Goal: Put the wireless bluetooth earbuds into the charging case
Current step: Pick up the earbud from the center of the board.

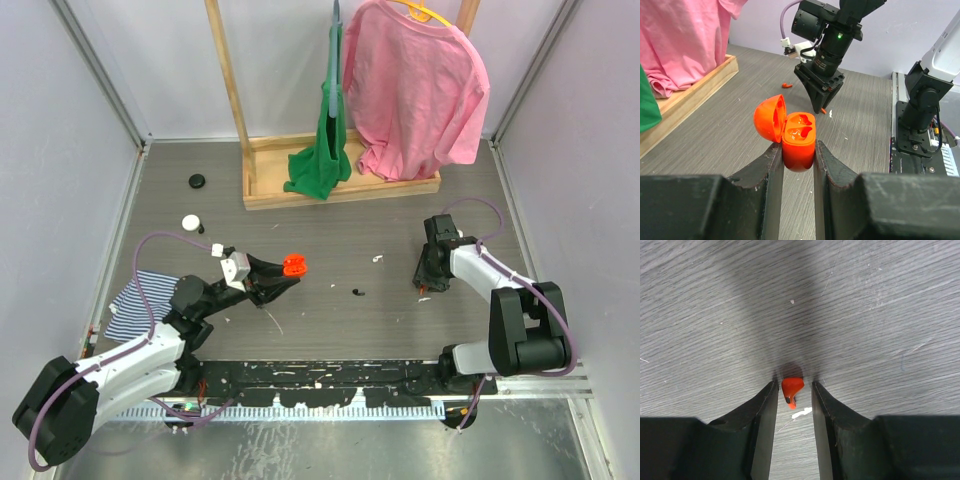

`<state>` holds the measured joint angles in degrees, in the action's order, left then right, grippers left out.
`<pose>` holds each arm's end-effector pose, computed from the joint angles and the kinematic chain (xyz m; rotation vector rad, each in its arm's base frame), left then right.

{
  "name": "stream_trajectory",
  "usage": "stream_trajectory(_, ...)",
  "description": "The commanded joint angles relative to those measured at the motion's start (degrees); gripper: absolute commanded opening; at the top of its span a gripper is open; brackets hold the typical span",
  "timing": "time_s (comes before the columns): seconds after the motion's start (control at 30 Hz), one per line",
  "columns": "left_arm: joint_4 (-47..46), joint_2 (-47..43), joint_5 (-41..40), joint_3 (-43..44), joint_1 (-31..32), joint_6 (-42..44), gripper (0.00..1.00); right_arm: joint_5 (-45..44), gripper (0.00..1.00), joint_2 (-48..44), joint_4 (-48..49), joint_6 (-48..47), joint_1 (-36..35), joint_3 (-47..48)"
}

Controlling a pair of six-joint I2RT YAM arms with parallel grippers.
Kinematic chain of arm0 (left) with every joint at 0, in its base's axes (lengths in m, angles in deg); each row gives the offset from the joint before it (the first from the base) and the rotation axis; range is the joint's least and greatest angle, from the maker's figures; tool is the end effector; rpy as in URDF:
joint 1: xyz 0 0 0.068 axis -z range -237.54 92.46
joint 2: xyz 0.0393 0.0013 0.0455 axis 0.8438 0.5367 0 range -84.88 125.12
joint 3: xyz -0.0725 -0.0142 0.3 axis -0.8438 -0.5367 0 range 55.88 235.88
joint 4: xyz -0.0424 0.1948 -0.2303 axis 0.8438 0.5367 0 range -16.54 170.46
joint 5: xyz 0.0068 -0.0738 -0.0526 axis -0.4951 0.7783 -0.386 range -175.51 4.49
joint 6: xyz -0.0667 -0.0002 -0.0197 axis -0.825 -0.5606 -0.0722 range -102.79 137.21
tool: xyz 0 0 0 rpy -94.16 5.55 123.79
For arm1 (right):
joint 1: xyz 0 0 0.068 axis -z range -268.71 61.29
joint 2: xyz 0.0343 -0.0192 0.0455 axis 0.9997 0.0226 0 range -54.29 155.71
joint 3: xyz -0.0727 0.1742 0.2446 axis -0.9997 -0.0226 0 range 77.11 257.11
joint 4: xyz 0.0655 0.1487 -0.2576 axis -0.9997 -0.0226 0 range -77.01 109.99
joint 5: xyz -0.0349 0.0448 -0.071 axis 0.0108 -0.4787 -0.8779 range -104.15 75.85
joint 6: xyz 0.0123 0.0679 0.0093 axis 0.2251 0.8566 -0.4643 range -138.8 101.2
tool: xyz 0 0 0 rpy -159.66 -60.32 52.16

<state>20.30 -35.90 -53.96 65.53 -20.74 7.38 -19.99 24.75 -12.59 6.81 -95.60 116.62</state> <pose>0.1453 -0.1458 0.2322 0.7938 1.2079 -1.0395 0.2638 0.0262 0.1465 0.4798 2.7726 -0.0137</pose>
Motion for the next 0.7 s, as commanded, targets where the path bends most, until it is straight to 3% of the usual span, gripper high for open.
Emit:
stream_trajectory(0.0, -2.13, -0.66, 0.82, 2.52, 0.29, 0.42, 0.00, 0.05, 0.38, 0.86, 2.60, -0.69, 0.39, -0.32)
stream_trajectory(0.67, -2.02, -0.56, 1.69, 2.74, 0.38, 0.38, 0.00, 2.15, 0.23, -2.95, 2.43, -1.96, 0.30, 0.11)
